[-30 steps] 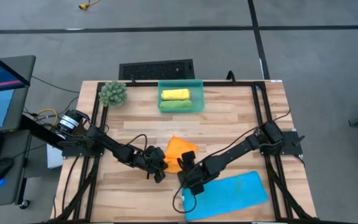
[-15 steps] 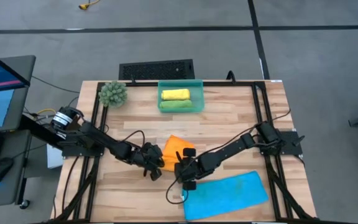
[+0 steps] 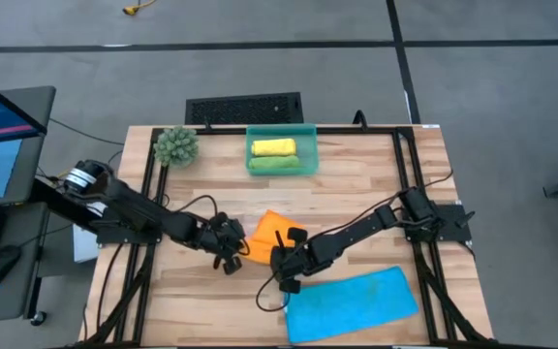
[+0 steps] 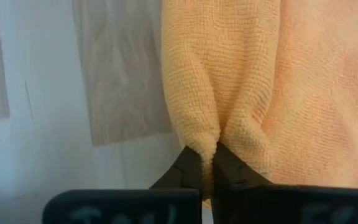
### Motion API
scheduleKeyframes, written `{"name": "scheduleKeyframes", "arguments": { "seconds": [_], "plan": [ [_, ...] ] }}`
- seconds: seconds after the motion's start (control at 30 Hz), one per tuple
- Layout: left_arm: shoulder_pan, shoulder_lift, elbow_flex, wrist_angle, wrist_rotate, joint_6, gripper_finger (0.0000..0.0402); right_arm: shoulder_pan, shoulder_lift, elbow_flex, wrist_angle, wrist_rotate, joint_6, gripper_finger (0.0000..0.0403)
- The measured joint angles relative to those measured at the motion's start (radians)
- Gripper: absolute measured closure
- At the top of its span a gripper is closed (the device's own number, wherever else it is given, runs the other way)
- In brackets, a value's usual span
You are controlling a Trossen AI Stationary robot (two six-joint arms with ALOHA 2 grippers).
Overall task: Roll microfiber towels into tight, uniform cylinder then place into a basket
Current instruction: Roll the orange towel
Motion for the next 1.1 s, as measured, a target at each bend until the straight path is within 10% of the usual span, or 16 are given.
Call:
{"name": "scheduleKeyframes", "arguments": {
  "seconds": [0.37,1.1],
  "plan": [
    [-0.096,-0.128,-0.001,-0.063,-0.104,-0.001,0.037,0.006,-0.005,-0.004,0.182,-0.105,0.259,0.0386],
    [-0.263,0.088,-0.04,0.21,-0.182,0.034,0.037,0.029,0.003,-0.009,0.336,-0.143,0.602,0.0386]
  ]
}}
